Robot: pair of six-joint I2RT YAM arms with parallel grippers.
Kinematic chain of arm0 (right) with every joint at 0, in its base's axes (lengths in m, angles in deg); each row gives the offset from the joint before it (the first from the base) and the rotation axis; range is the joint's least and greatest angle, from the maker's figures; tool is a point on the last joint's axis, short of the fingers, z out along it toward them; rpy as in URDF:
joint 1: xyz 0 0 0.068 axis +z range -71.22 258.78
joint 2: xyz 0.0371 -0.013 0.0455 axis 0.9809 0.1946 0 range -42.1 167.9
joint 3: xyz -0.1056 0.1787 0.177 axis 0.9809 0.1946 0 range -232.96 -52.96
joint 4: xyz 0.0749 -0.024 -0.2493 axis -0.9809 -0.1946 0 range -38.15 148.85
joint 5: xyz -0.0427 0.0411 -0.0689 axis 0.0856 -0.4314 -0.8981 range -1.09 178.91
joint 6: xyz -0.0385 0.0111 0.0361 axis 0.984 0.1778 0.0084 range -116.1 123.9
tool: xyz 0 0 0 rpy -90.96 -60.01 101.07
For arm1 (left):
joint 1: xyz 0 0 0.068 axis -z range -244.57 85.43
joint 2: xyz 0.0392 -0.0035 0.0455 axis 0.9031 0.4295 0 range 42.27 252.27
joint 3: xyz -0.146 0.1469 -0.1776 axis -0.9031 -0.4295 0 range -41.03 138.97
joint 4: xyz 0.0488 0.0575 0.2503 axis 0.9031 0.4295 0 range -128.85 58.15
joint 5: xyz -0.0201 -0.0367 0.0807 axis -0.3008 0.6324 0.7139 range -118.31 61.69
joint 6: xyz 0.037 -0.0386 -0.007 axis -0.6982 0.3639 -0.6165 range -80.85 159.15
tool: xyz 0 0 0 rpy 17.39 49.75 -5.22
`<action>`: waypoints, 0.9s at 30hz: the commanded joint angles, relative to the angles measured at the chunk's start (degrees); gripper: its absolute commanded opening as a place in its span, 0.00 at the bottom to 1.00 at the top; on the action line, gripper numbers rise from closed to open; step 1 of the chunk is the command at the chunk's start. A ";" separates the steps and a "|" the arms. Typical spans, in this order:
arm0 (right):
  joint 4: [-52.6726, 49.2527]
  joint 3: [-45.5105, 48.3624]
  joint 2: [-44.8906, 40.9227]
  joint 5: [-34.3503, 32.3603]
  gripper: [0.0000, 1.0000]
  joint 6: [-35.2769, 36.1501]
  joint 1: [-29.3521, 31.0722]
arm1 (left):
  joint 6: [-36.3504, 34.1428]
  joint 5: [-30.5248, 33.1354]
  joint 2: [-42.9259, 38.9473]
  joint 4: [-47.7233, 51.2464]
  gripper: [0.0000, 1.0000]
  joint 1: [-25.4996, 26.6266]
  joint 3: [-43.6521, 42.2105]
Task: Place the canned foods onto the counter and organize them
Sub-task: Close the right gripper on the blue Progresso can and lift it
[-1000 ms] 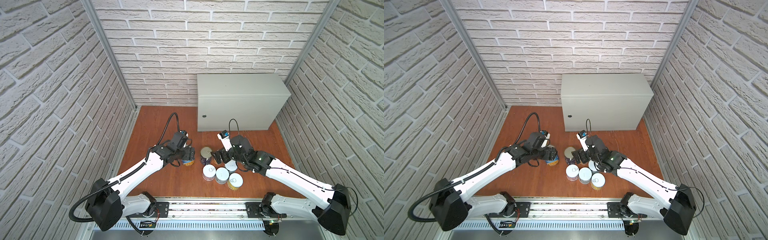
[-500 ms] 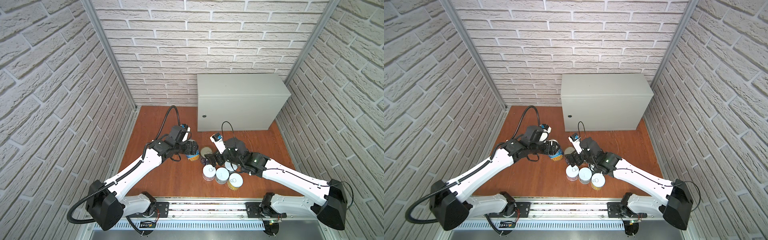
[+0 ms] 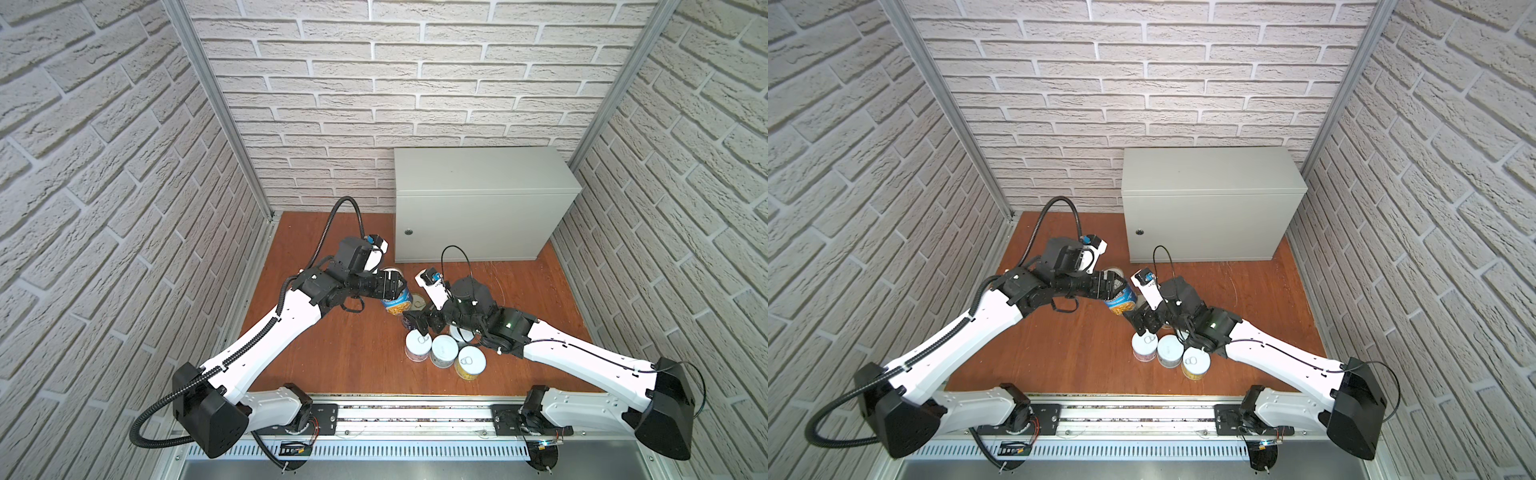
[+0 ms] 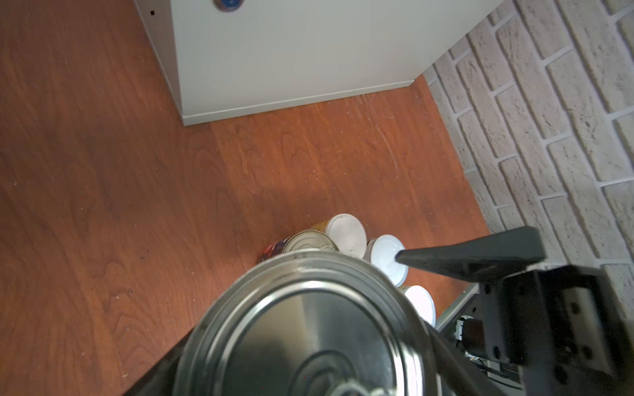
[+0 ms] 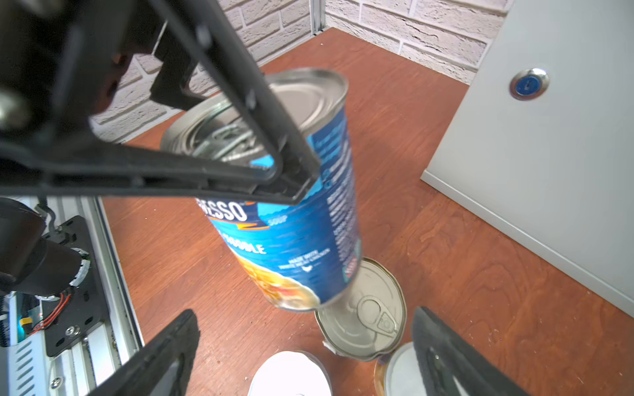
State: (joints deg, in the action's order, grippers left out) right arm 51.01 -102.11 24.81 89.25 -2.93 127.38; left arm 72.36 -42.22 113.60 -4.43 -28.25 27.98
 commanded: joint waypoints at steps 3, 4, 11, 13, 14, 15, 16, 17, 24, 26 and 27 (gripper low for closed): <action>4.23 0.10 0.14 1.36 0.96 -0.01 0.44 | 1.03 -3.99 -0.28 -9.76 0.47 -0.28 3.60; 4.45 0.21 0.10 1.01 0.96 -0.03 0.44 | 1.43 -4.59 -0.14 -10.33 0.47 -0.25 3.56; 7.38 1.89 -1.22 -2.91 0.96 -0.20 0.44 | 4.03 -11.90 0.45 -12.61 0.47 -2.06 4.54; 8.72 2.23 -1.50 -3.41 0.96 -0.02 0.44 | 5.71 -14.75 0.06 -14.43 0.47 -3.36 4.29; 9.12 2.24 -1.43 -3.37 0.96 0.15 0.44 | 6.38 -15.66 -0.18 -15.16 0.47 -3.84 4.20; 9.37 1.94 -1.19 -3.20 0.96 0.40 0.39 | 6.64 -16.28 -0.30 -15.57 0.46 -4.18 4.19; 9.29 1.50 -0.79 -2.83 0.96 0.58 0.44 | 6.71 -16.65 -0.28 -15.54 0.46 -4.25 4.26; 9.01 0.87 -0.42 -2.66 0.96 0.82 0.42 | 6.67 -16.82 -0.15 -15.60 0.46 -4.41 4.35; 10.30 -0.09 0.94 -2.91 0.96 1.30 0.44 | 9.52 -20.64 0.73 -19.47 0.46 -4.87 3.28; 10.91 0.21 0.93 -2.97 0.96 1.36 0.41 | 10.27 -21.12 0.74 -20.48 0.46 -4.94 3.14; 11.00 0.28 1.00 -3.21 0.96 1.38 0.37 | 10.46 -21.22 0.74 -20.69 0.46 -4.94 3.21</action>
State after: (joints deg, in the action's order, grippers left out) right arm 58.09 -100.88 25.56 86.12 -2.47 127.38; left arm 80.42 -57.63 115.56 -11.14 -33.02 28.33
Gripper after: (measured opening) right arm 0.958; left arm 0.896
